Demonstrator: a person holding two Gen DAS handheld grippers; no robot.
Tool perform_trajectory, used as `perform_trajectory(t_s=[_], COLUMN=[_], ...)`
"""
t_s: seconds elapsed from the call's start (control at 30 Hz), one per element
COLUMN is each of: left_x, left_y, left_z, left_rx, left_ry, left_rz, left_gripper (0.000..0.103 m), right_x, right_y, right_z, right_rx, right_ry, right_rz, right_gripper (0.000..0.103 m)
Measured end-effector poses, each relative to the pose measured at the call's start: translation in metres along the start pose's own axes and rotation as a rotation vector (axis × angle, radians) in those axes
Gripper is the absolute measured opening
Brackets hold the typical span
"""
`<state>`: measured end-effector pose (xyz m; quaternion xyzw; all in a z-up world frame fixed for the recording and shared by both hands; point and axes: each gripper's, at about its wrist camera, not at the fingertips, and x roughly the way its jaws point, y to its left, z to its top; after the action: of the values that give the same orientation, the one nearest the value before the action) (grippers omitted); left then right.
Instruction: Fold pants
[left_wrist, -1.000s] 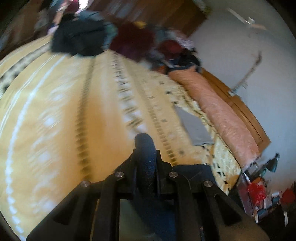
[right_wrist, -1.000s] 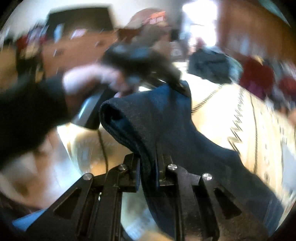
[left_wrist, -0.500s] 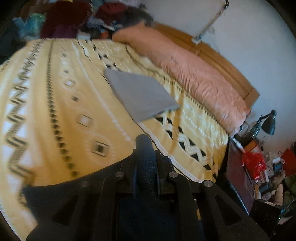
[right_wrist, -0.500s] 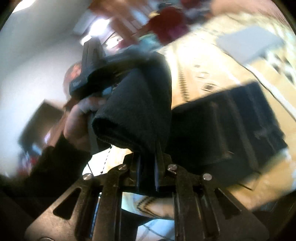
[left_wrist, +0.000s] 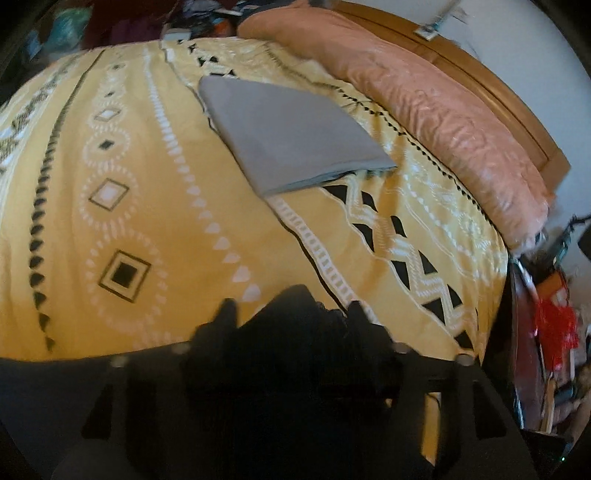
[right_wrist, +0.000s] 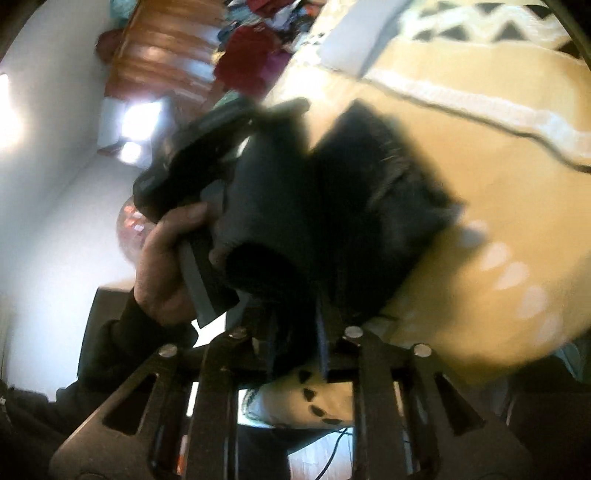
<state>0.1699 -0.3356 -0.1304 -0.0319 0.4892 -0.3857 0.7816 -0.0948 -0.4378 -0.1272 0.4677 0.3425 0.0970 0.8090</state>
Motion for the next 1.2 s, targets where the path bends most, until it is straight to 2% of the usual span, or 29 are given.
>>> perform_trajectory(t_s=[0.07, 0.2, 0.27, 0.33, 0.47, 0.5, 0.53, 0.6, 0.63, 0.7, 0.73, 0.8, 0.93, 1.0, 1.07, 1.2], left_x=[0.003, -0.02, -0.045, -0.072, -0.135, -0.149, -0.159, -0.177, -0.184, -0.196, -0.201, -0.204, -0.193, -0.182, -0.169, -0.158], left_y=[-0.001, 0.003, 0.01, 0.019, 0.054, 0.069, 0.081, 0.11, 0.126, 0.158, 0.169, 0.185, 0.197, 0.196, 0.194, 0.186], left_z=[-0.001, 0.002, 0.005, 0.006, -0.011, -0.02, -0.027, -0.048, -0.058, -0.081, -0.091, -0.111, -0.133, -0.135, -0.134, -0.13], left_rx=[-0.006, -0.021, -0.021, -0.019, -0.017, -0.036, -0.054, -0.099, -0.14, -0.223, -0.253, -0.282, -0.324, -0.317, -0.313, -0.288], left_ry=[0.01, -0.022, -0.071, -0.115, -0.203, -0.213, -0.217, -0.22, -0.213, -0.202, -0.203, -0.193, -0.166, -0.149, -0.134, -0.142], left_rz=[0.002, -0.023, -0.032, -0.01, 0.055, 0.075, 0.092, 0.137, 0.148, 0.158, 0.172, 0.188, 0.177, 0.172, 0.155, 0.14], left_gripper=[0.067, 0.067, 0.067, 0.067, 0.068, 0.069, 0.069, 0.069, 0.069, 0.069, 0.069, 0.069, 0.069, 0.069, 0.068, 0.068], right_x=[-0.01, -0.016, -0.023, -0.031, -0.064, -0.061, -0.048, -0.014, 0.013, 0.045, 0.067, 0.085, 0.104, 0.106, 0.106, 0.077], right_y=[-0.007, -0.005, -0.005, -0.001, 0.023, 0.028, 0.033, 0.037, 0.038, 0.034, 0.029, 0.021, 0.016, 0.015, 0.013, 0.027], right_z=[0.005, 0.004, 0.004, 0.003, 0.024, 0.033, 0.052, 0.079, 0.096, 0.113, 0.123, 0.128, 0.133, 0.132, 0.133, 0.133], right_rx=[0.0, -0.029, -0.046, -0.084, -0.217, -0.235, -0.259, -0.288, -0.32, -0.328, -0.31, -0.316, -0.304, -0.3, -0.298, -0.334], right_ry=[-0.013, -0.01, -0.025, -0.032, -0.134, -0.128, -0.084, -0.011, 0.051, 0.114, 0.181, 0.221, 0.272, 0.286, 0.288, 0.229], right_rz=[-0.012, -0.055, -0.104, -0.131, -0.222, -0.226, -0.219, -0.206, -0.206, -0.225, -0.201, -0.245, -0.223, -0.21, -0.197, -0.143], right_gripper=[0.021, 0.021, 0.021, 0.021, 0.022, 0.024, 0.028, 0.029, 0.028, 0.029, 0.028, 0.029, 0.029, 0.022, 0.01, 0.008])
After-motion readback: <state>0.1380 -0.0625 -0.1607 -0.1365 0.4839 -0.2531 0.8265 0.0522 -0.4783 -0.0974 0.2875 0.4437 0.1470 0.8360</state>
